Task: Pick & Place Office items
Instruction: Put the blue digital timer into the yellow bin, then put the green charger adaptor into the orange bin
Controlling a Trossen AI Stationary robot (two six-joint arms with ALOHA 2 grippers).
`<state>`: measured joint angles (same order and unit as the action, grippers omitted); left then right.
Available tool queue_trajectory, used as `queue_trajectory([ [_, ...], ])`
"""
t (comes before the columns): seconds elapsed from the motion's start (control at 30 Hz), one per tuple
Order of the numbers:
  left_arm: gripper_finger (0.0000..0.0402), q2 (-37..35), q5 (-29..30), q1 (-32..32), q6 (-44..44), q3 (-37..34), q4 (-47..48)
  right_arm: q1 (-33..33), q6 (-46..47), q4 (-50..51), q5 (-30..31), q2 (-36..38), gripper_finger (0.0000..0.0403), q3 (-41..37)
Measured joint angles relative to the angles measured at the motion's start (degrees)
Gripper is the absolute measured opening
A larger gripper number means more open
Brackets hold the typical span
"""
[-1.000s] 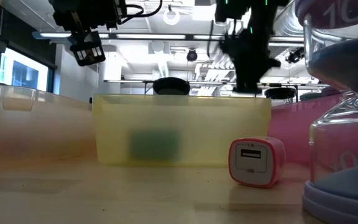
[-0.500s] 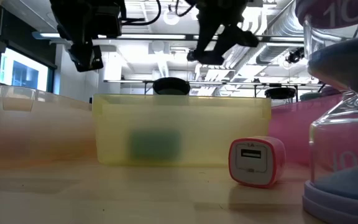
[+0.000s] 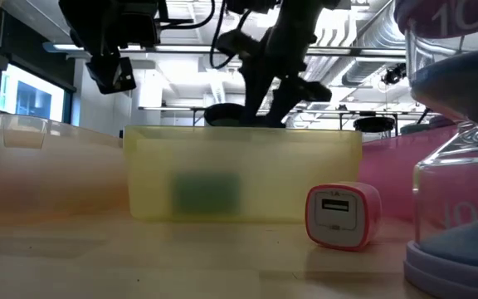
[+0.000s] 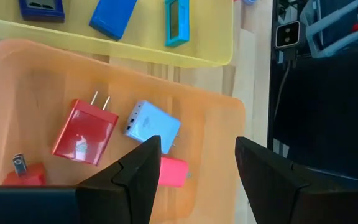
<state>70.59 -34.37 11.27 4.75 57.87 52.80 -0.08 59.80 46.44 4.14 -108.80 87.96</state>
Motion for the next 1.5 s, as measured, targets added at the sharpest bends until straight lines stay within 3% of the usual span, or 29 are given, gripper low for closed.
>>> queue_trajectory([
  [0.37, 0.0200, 0.0, 1.1, -1.6, -0.2, 0.0, 0.3, 0.1, -1.9, 2.4, -3.0, -7.0, 0.0125, 0.0],
  [0.53, 0.0200, 0.0, 3.7, -1.8, -0.2, 0.0, 0.3, 0.0, -2.8, 0.4, -3.5, -7.9, 0.0125, 0.0],
  [1.2, 0.0200, 0.0, 4.6, -1.8, -1.0, 0.0, 0.7, 0.1, -12.0, -5.3, -7.6, -12.7, 0.0125, 0.0],
  [1.27, 0.0200, 0.0, 4.6, -1.8, -1.0, 0.0, 0.9, 0.1, -12.0, -5.3, -7.7, -12.7, 0.0144, 0.0],
  [1.5, 0.0200, 0.0, 4.5, -1.8, -1.0, 0.0, 1.3, -0.1, -10.1, -5.8, -8.5, -12.7, 0.0314, 0.0],
])
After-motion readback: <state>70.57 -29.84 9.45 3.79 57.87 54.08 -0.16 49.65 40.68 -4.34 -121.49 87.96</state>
